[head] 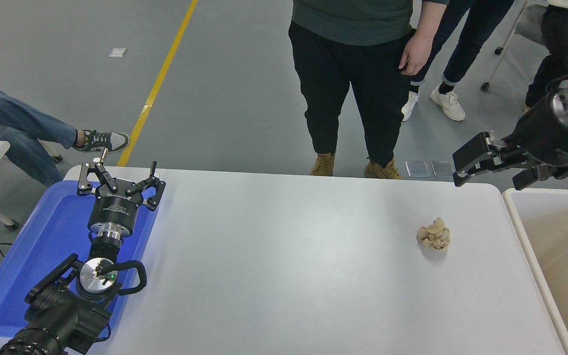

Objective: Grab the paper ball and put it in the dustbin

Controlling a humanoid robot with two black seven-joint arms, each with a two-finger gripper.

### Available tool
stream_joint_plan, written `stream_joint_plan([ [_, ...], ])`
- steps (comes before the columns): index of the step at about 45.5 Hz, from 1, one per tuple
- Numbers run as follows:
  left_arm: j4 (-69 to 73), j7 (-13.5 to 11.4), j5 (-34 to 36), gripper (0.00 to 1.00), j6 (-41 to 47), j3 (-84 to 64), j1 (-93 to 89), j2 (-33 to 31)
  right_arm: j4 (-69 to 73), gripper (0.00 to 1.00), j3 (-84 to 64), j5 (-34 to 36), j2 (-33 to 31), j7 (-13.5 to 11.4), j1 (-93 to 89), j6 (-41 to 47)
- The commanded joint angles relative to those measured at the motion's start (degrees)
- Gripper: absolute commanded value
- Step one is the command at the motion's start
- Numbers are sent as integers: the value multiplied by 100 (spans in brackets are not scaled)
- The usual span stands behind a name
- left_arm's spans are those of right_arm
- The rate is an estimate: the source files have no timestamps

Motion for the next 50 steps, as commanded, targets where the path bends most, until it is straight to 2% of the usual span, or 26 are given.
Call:
stream_joint_plan([
  [1, 0, 0, -1, 100, -1, 0, 0, 0, -312, 100, 259, -42, -15, 5, -472, -143],
  [15, 0, 0, -1, 100, -1, 0, 0, 0, -1217, 100, 716, -200, 91, 5, -1579, -283],
  [31, 0, 0, -1, 100, -1, 9, 0, 0, -2228, 100, 1243, -1466, 442, 13, -3390, -1171],
  [39, 0, 0, 8, 100, -1, 9, 0, 0, -2676, 100, 1744, -1572, 469, 5, -4058, -1303],
  [50, 0, 9, 8, 100, -1, 9, 0, 0, -3485, 100, 1832, -1589, 820, 5, -5034, -2085],
])
